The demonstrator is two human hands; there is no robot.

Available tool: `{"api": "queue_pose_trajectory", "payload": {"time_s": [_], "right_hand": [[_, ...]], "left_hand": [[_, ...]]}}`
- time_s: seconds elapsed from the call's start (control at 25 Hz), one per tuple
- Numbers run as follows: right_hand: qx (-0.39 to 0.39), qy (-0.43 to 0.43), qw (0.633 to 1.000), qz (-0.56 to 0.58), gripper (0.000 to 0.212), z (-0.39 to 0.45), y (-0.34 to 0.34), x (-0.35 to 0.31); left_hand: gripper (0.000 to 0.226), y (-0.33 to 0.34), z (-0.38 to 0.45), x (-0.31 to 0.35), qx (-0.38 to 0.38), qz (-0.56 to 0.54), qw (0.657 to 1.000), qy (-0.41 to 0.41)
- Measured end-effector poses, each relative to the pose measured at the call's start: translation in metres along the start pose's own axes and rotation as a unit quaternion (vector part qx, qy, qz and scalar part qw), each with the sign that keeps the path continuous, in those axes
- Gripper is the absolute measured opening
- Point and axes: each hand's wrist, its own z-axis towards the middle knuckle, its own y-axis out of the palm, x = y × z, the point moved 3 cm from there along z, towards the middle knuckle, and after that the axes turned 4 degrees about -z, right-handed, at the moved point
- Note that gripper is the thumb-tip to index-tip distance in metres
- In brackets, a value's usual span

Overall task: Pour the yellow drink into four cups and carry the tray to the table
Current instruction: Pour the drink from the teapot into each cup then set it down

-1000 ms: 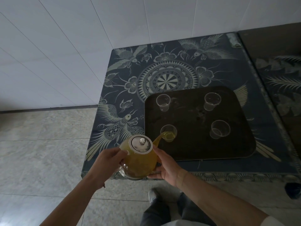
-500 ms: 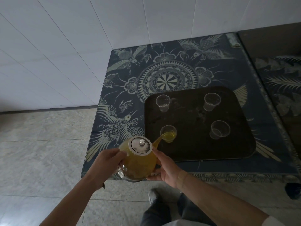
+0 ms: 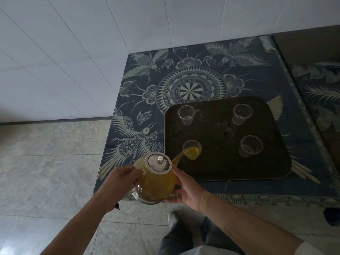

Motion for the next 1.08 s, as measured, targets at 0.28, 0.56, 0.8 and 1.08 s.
{"api": "queue_pose_trajectory", "payload": {"time_s": [0.28,0.56,0.8,1.08], "right_hand": [[-0.007,0.003,1.0,0.002,0.067,0.0008,0.0009,0.0021],[-0.008,0.003,1.0,0.003,0.065,0.0008,0.0007,0.004],[-0.013,0.006,1.0,0.003,0.065,0.0007,0.0022,0.0048],[-0.011,0.003,1.0,0.007,0.062,0.0016,0.0006,0.0032]], "left_hand": [[0.035,-0.0012,0.0006,0.002,-0.004,0.006,1.0,-0.003],[0.033,-0.0016,-0.001,0.0037,-0.003,0.021,1.0,-0.002],[0.032,-0.0013,-0.0035,0.0062,-0.001,0.022,1.0,-0.002],[0.036,-0.0008,-0.0023,0.0052,-0.003,0.015,1.0,-0.004]]}}
